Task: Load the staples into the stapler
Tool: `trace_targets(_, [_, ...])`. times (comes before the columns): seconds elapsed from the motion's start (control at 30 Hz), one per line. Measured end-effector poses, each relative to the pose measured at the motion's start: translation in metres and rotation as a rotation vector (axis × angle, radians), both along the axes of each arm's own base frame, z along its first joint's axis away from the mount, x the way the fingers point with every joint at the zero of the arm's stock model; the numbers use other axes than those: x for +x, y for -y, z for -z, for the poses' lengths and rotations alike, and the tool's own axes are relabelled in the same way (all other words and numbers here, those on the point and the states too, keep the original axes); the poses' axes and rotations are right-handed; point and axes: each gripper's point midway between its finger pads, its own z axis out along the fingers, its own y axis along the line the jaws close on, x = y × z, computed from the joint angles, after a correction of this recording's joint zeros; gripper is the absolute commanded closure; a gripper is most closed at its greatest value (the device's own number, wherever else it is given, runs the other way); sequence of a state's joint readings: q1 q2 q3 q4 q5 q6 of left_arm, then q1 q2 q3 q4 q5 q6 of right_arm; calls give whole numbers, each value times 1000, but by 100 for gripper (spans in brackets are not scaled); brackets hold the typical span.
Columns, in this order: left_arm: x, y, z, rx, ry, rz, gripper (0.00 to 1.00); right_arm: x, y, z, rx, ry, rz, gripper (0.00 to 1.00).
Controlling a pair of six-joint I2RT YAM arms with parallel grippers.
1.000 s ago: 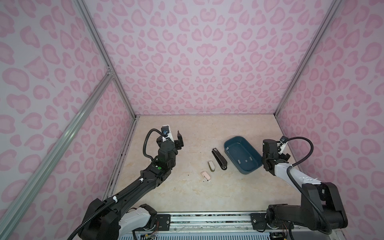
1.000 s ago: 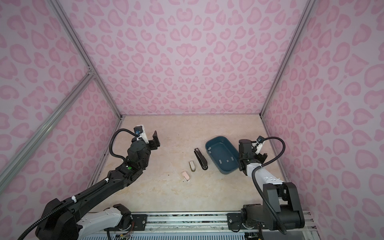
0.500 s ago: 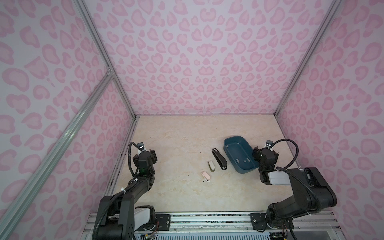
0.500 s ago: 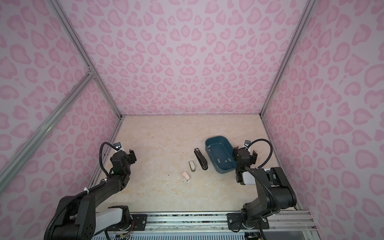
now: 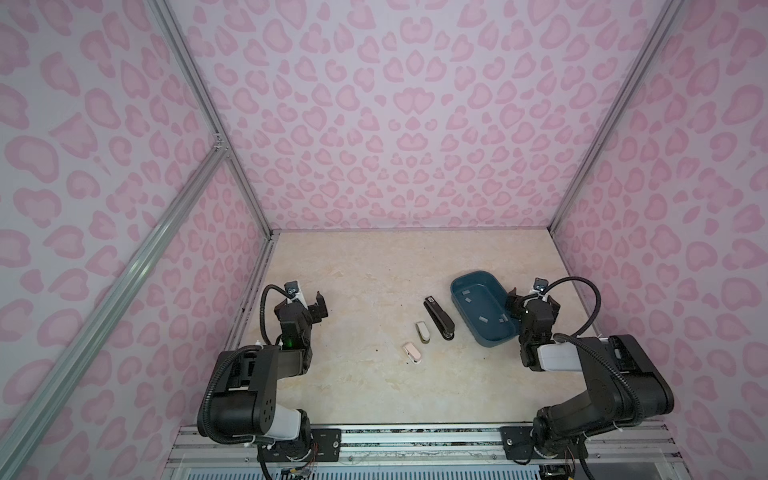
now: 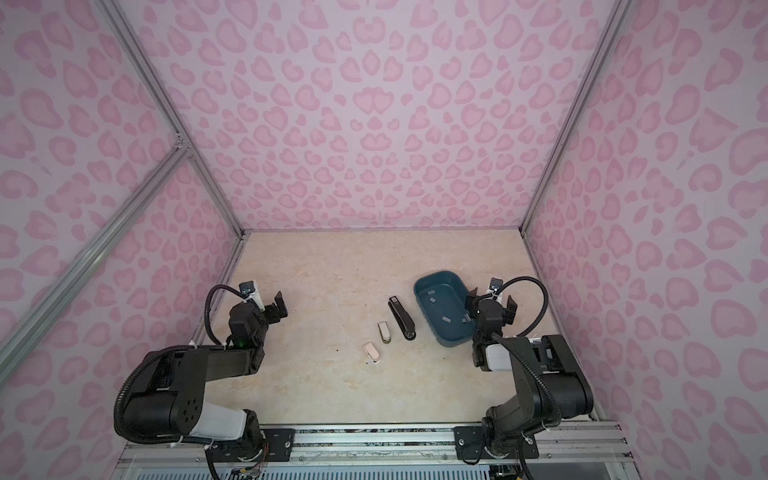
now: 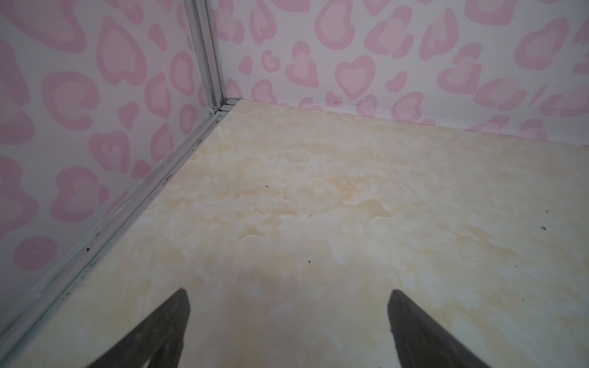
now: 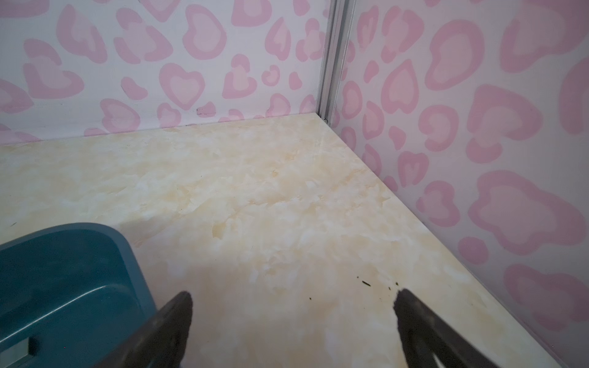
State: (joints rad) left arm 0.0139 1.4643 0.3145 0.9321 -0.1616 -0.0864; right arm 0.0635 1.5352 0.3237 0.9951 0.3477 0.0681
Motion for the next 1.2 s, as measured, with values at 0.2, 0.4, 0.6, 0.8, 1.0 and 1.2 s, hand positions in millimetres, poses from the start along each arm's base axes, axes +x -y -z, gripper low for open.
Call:
trace_targets(0.2, [1, 2, -3, -1, 12, 9, 2, 1, 0, 1, -2, -9, 0, 1])
trace_targets(0.4, [1, 3, -3, 5, 11, 13, 2, 2, -4, 0, -11, -14, -12, 1])
trace_targets(0.6, [2, 3, -3, 5, 12, 14, 2, 1, -4, 1, -13, -14, -12, 1])
trace_targets(0.8, [2, 3, -3, 5, 12, 14, 2, -9, -10, 12, -40, -19, -28, 1])
trace_targets(1.0, [2, 3, -3, 5, 11, 15, 2, 3, 0, -7, -13, 28, -13, 1])
trace_targets(1.2, [2, 3, -3, 5, 11, 15, 2, 3, -2, -2, -14, -2, -13, 1])
